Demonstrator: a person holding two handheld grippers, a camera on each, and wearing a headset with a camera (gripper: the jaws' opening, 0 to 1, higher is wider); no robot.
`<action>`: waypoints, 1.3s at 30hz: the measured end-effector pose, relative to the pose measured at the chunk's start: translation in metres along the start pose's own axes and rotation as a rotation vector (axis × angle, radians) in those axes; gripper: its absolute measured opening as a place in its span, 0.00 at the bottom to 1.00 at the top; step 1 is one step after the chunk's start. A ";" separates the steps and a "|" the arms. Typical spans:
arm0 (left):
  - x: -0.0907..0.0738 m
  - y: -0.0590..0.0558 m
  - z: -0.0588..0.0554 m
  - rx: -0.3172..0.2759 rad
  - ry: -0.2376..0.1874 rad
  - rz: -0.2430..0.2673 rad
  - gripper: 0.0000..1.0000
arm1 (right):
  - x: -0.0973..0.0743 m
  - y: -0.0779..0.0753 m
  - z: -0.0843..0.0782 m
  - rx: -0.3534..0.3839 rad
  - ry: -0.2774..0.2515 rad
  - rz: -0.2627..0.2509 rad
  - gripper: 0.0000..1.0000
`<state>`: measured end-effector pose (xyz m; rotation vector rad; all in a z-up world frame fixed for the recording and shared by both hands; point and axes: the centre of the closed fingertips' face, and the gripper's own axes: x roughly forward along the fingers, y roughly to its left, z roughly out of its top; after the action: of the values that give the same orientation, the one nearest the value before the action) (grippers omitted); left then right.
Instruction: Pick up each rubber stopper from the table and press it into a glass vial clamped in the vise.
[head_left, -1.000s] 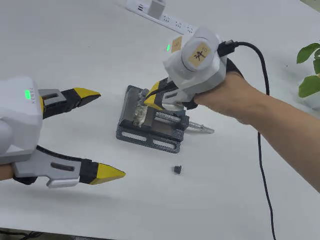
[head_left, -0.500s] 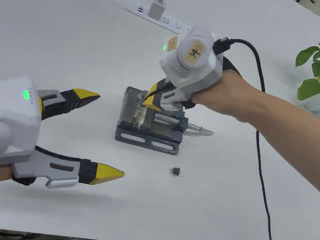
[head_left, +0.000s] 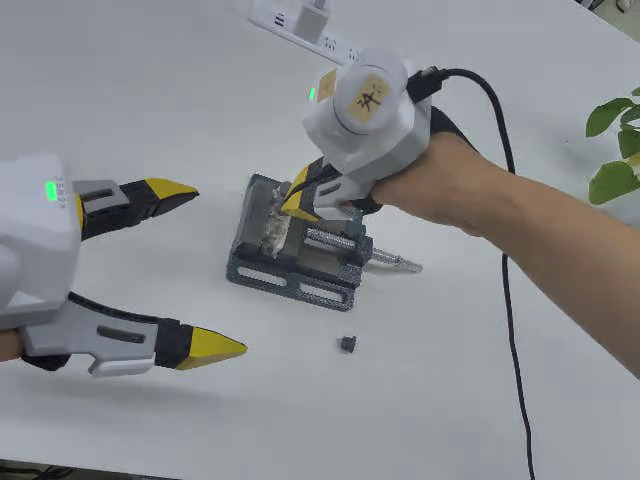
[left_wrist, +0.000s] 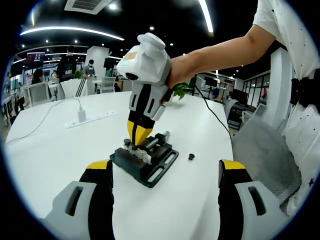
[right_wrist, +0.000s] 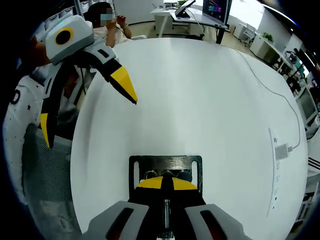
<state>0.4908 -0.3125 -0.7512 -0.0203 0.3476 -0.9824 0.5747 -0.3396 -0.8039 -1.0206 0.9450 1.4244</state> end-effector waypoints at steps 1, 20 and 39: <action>0.000 0.000 0.000 -0.001 -0.001 0.000 0.86 | 0.001 -0.002 0.000 0.007 0.004 0.000 0.00; -0.002 0.002 0.001 0.001 -0.006 0.006 0.85 | 0.004 -0.005 -0.003 0.048 0.066 0.040 0.00; -0.001 0.004 0.005 0.003 -0.011 0.012 0.83 | 0.005 0.000 -0.005 0.008 0.145 0.016 0.00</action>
<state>0.4947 -0.3105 -0.7467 -0.0209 0.3358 -0.9707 0.5748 -0.3429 -0.8100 -1.1245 1.0649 1.3730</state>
